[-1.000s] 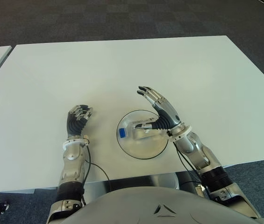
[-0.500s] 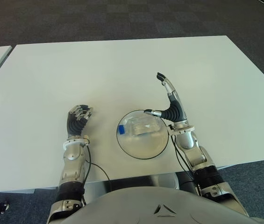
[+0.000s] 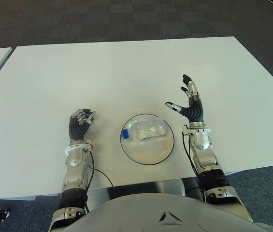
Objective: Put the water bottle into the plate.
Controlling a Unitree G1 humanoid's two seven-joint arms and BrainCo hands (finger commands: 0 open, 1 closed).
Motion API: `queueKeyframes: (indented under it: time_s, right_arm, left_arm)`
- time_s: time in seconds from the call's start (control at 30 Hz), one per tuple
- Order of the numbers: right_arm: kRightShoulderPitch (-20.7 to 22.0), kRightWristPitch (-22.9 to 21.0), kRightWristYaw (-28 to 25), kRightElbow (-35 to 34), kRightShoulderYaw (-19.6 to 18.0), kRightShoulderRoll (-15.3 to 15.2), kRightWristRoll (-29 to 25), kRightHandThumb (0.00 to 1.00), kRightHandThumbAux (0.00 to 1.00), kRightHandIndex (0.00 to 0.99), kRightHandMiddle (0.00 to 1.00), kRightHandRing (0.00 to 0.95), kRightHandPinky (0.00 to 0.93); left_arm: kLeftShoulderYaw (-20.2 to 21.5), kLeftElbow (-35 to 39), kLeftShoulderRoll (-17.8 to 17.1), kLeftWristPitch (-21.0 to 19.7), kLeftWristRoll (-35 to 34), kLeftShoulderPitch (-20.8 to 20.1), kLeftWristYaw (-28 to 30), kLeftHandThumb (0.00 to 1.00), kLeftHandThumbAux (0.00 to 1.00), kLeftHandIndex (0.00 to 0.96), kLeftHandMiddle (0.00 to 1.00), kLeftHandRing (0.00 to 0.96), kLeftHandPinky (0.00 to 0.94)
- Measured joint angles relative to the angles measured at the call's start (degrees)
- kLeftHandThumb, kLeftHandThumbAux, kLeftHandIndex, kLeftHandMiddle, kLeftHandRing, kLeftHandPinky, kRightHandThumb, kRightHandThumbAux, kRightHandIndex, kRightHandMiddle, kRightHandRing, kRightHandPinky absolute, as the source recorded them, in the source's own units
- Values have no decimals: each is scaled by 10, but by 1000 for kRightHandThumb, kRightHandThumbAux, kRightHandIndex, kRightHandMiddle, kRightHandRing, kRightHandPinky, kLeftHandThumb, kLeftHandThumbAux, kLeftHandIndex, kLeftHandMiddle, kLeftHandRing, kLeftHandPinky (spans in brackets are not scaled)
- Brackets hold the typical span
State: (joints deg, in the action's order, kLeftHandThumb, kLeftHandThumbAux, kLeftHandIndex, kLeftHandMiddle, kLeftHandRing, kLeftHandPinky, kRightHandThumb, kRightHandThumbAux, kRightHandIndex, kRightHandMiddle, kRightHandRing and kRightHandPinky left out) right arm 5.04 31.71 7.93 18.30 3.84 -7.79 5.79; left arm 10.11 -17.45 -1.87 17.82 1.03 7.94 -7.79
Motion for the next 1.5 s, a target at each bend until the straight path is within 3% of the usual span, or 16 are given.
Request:
queueKeyframes:
  time_s: [0.23, 0.47, 0.73, 1.1, 1.5]
  right_arm:
    - [0, -26, -75, 0, -17, 12, -79, 121, 805, 91, 11, 34, 144]
    - [-1, -80, -144, -2, -43, 13, -149, 262, 794, 148, 65, 78, 183]
    - [0, -95, -179, 16, -63, 14, -167, 327, 814, 199, 157, 145, 223]
    - [3, -95, -173, 56, -80, 18, -155, 350, 952, 297, 270, 254, 317]
    - [8, -111, -126, 68, -85, 23, -123, 321, 983, 334, 342, 349, 405]
  left_arm:
    - [0, 1, 2, 0, 0, 0, 0, 834, 674, 426, 472, 508, 491]
    - [0, 4, 2, -1, 0, 0, 0, 834, 675, 426, 470, 504, 488]
    - [0, 6, 2, -1, 1, 1, 0, 835, 675, 428, 469, 503, 486]
    - [0, 15, 2, -11, 2, 3, 0, 835, 674, 437, 463, 491, 479]
    - [0, 19, 2, -17, -1, 4, 0, 835, 674, 432, 467, 505, 489]
